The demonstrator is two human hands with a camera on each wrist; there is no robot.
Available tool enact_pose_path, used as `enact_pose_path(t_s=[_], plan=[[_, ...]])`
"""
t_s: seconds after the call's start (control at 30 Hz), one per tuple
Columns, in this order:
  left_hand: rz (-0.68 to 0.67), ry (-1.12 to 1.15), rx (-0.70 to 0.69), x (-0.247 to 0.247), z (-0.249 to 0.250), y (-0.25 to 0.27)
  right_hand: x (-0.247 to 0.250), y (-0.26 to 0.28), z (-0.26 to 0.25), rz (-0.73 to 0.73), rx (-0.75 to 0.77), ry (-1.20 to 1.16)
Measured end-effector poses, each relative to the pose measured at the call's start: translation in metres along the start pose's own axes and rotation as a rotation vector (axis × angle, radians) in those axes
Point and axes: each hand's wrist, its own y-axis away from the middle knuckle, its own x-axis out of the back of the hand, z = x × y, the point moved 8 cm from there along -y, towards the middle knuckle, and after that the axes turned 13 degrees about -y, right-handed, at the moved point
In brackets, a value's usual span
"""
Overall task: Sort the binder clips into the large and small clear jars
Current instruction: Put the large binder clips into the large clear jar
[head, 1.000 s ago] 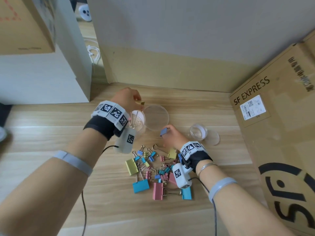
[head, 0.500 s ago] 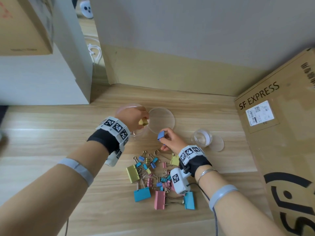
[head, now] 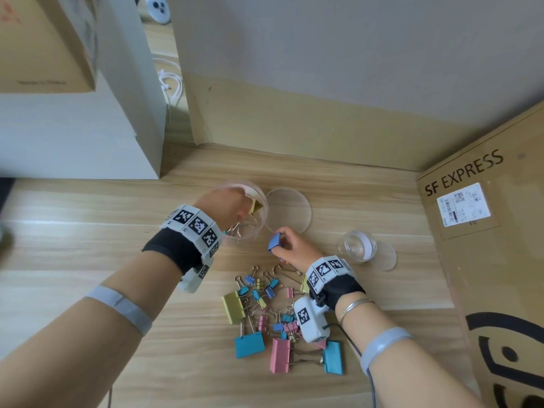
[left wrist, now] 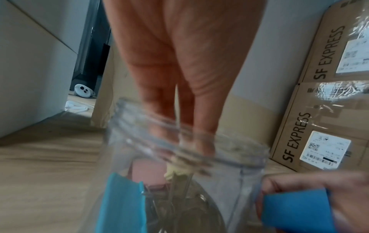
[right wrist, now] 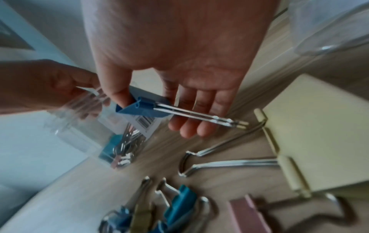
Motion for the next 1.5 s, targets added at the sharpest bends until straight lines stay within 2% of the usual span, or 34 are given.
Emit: enact_pose_path(t_s=[0.07, 0.17, 0.37, 0.53, 0.63, 0.77, 0.9, 1.03, 1.1, 1.17, 1.23, 1.27, 1.37, 1.5], plan=[[-0.23, 0.001, 0.035, -0.022, -0.002, -0.003, -0.004, 0.0, 0.0, -0.019, 0.0, 0.109], [-0.375, -0.095, 0.046, -0.043, 0.001, -0.007, -0.012, 0.0, 0.002, -0.042, -0.004, 0.152], [-0.44, -0.344, 0.089, -0.059, 0.0, -0.008, -0.016, -0.003, 0.002, -0.082, 0.013, 0.25], [-0.39, -0.475, -0.004, -0.051, 0.012, 0.0, -0.012, -0.001, -0.005, -0.078, 0.061, 0.252], [-0.449, -0.434, 0.028, -0.058, 0.007, 0.0, -0.009, -0.002, -0.005, -0.077, 0.057, 0.268], [-0.458, -0.249, 0.088, -0.045, 0.004, 0.0, -0.007, -0.003, -0.003, -0.072, 0.045, 0.317], [-0.442, -0.161, 0.139, -0.035, -0.007, 0.001, -0.007, -0.003, -0.004, -0.056, 0.058, 0.305], [-0.369, -0.102, 0.176, -0.022, -0.02, 0.002, -0.008, -0.003, -0.008, -0.05, 0.081, 0.35], [-0.27, -0.007, 0.192, -0.01, -0.025, 0.001, -0.008, -0.005, -0.012, -0.046, 0.098, 0.388], [-0.073, 0.05, 0.198, 0.011, -0.03, 0.0, -0.002, -0.007, -0.022, -0.006, 0.132, 0.395], [0.124, 0.035, 0.166, 0.023, -0.037, 0.002, 0.007, -0.006, -0.045, 0.094, 0.242, 0.368], [0.162, 0.063, 0.179, 0.023, -0.042, 0.004, 0.012, -0.005, -0.061, 0.153, 0.324, 0.341], [0.13, 0.192, 0.252, 0.016, -0.053, 0.004, 0.011, -0.003, -0.105, 0.216, 0.514, 0.323], [0.121, 0.21, 0.295, 0.011, -0.069, 0.007, -0.008, -0.008, -0.13, 0.12, 0.567, 0.482]])
